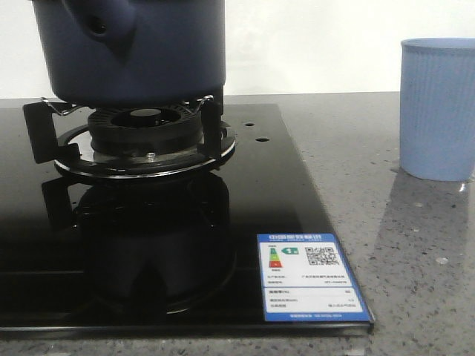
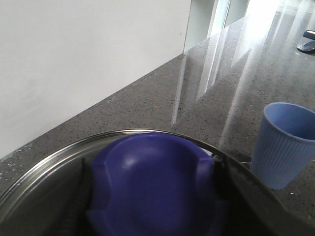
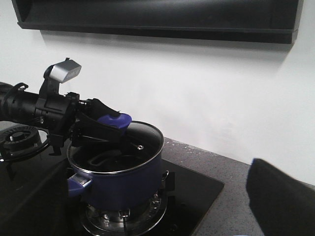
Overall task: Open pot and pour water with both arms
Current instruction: 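Grasp the light blue ribbed cup with the right gripper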
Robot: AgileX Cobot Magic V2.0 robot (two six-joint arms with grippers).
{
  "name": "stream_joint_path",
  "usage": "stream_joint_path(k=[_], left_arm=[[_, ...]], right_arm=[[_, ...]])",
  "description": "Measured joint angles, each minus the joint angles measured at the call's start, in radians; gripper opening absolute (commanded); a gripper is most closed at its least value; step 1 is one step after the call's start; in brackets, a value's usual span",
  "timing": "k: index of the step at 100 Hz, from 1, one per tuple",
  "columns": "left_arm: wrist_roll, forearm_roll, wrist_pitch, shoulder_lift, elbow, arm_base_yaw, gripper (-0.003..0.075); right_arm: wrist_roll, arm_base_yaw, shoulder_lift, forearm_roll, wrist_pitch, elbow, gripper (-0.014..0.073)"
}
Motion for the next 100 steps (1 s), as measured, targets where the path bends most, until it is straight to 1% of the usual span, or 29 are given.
stream_joint_path(k=[20, 30, 39, 48, 55, 66, 78, 90, 100], left_arm=[[0.000, -0.003, 0.022, 0.010, -0.049, 0.000, 0.0314], [0.000, -0.003, 0.041, 0.003, -0.091, 0.000, 0.0314], [0.000, -0.003, 0.046, -0.028, -0.117, 0.000, 0.0314], [0.000, -0.003, 0.050, -0.070, -0.128, 0.000, 0.0314], [0.000, -0.003, 0.056, -0.102, -0.128, 0.000, 0.0314], [0.000, -0.003, 0.065, -0.143, -0.128, 0.000, 0.0314], [0.001, -0.003, 0.068, -0.179, -0.128, 0.000, 0.0314], [0.001, -0.003, 0.071, -0.195, -0.128, 0.000, 0.0314], [0.001, -0.003, 0.074, -0.197, -0.128, 0.000, 0.0314]], right_arm=[[0.000, 0.000, 0.014, -0.053, 0.008, 0.000, 0.0666], [-0.002, 0.000, 0.026, -0.119, 0.008, 0.011, 0.0666], [-0.002, 0.000, 0.033, -0.160, -0.003, 0.056, 0.0666], [-0.002, 0.000, 0.034, -0.173, -0.028, 0.129, 0.0666], [-0.002, 0.000, 0.035, -0.176, -0.071, 0.197, 0.0666], [-0.002, 0.000, 0.035, -0.173, -0.183, 0.313, 0.0666], [-0.002, 0.000, 0.050, -0.157, -0.274, 0.404, 0.0666], [-0.002, 0.011, 0.088, -0.150, -0.341, 0.450, 0.0666], [-0.002, 0.035, 0.129, -0.142, -0.430, 0.459, 0.0666]])
